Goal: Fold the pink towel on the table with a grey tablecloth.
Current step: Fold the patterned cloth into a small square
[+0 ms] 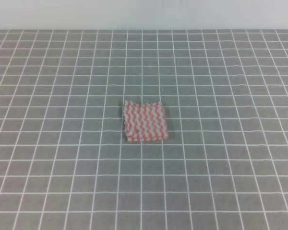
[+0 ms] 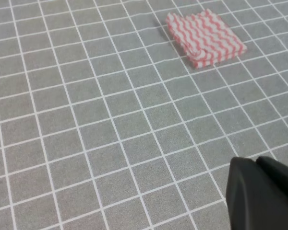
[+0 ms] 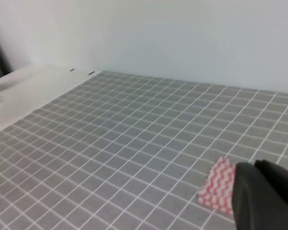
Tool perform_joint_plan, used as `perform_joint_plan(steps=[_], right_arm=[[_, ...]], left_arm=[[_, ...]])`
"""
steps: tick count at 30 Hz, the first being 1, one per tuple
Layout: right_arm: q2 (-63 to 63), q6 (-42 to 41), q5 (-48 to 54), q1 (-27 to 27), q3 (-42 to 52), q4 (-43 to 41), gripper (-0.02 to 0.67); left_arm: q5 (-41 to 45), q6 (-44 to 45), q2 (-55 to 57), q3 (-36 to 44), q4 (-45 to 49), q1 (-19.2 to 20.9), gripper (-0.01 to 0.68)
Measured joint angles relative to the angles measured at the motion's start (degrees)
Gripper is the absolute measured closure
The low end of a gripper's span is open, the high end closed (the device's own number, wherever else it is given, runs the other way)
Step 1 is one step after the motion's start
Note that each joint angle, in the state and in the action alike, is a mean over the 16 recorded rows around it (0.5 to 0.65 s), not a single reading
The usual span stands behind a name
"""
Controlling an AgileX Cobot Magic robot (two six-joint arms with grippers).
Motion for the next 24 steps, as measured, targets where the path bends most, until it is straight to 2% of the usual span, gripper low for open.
perform_joint_plan(steps=[5, 11, 18, 24], right_arm=[[-0.05, 0.12, -0.06, -0.02, 1.16, -3.99, 0.666], [-0.84, 0.27, -9.51, -1.80, 5.90, -12.47, 0.666], [-5.42, 0.25, -24.04, -9.15, 17.31, -20.52, 0.666], [-10.69, 0.11, -30.30, -16.37, 26.98, -21.23, 0.666]], left_arm=[[0.14, 0.00, 0.01, 0.00, 0.00, 0.00, 0.673], [0.32, 0.00, 0.02, -0.01, 0.00, 0.00, 0.673], [0.29, 0.00, 0.08, 0.00, 0.00, 0.00, 0.673], [0.32, 0.00, 0.03, -0.01, 0.01, 0.00, 0.673]])
